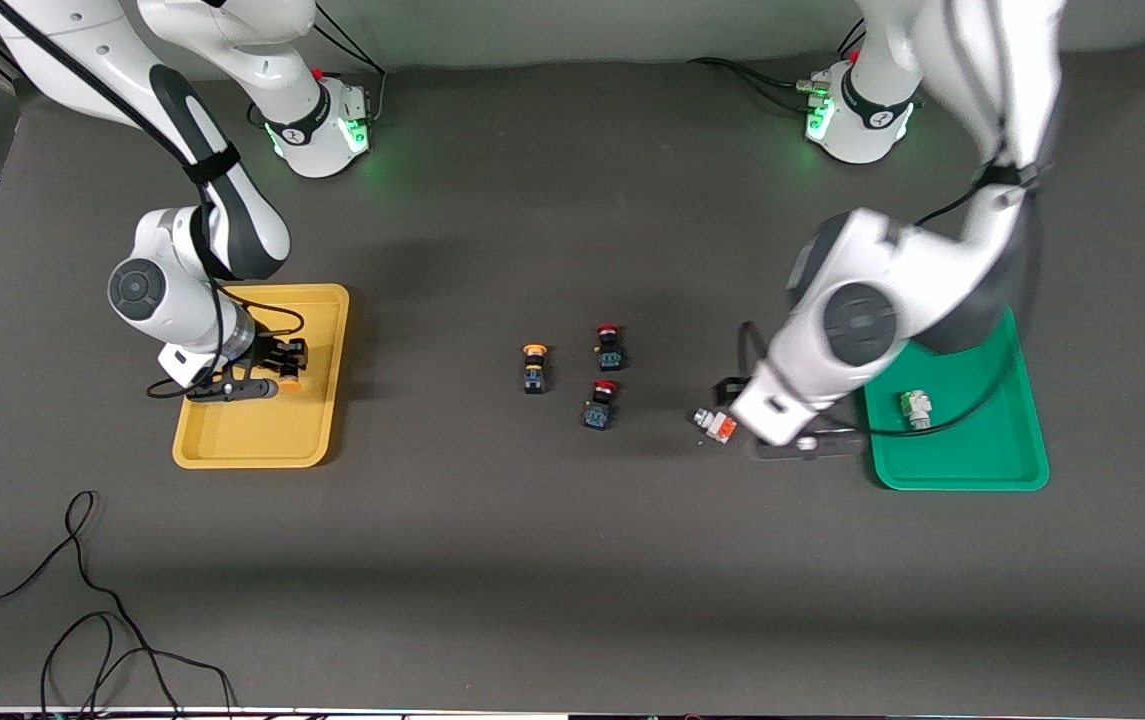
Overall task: Place green and yellow buttons in trays
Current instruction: 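Open both grippers over the trays and move the left gripper back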
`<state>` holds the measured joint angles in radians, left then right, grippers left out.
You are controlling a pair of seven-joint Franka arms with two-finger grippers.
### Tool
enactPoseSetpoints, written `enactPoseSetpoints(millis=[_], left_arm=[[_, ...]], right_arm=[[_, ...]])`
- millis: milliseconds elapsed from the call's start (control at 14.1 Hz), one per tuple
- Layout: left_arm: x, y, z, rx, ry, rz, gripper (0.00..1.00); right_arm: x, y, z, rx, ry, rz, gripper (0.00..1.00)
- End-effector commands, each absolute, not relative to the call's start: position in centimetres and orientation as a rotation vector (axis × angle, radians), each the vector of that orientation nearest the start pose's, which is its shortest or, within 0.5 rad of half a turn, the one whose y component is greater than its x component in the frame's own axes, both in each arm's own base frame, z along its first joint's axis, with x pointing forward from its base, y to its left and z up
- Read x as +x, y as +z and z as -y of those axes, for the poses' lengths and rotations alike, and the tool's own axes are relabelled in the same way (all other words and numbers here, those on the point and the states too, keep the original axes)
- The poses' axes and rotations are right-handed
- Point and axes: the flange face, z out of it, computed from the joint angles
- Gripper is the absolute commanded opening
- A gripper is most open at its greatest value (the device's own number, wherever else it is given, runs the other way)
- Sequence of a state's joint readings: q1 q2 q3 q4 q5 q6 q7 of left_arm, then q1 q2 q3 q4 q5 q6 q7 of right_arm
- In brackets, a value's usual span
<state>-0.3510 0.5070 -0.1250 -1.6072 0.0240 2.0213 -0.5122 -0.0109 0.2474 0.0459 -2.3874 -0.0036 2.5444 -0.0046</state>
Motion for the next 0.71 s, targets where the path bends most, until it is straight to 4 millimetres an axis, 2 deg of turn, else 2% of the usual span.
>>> enactPoseSetpoints(millis=[0,71,214,285,427,641], left_arm=[[60.3,25.5,30.9,-3.109,0.178,0.058,1.0],[59.9,23.7,30.9,-3.091,0.228,0.104,1.0],[58.8,21.8,31.3,-3.047,0.265,0.296,1.0],[58.6,20.9,31.6,-3.038,0.275,0.347,1.0],[58.9,20.8,31.2,-3.016,0.269,0.513,1.0],[59.6,21.2,31.3,-2.978,0.215,0.836,1.0]], right_arm=[[49.6,20.0,-1.5,-3.136,0.127,0.102,0.0],[49.6,19.8,-1.2,-3.142,0.132,0.107,0.08],[49.6,19.8,-0.5,-3.163,0.136,0.132,0.57],[49.6,19.8,-0.4,-3.164,0.141,0.132,0.67],[49.6,20.3,-0.1,-3.166,0.144,0.124,0.99],[49.7,22.4,0.2,-3.172,0.158,0.095,1.0]])
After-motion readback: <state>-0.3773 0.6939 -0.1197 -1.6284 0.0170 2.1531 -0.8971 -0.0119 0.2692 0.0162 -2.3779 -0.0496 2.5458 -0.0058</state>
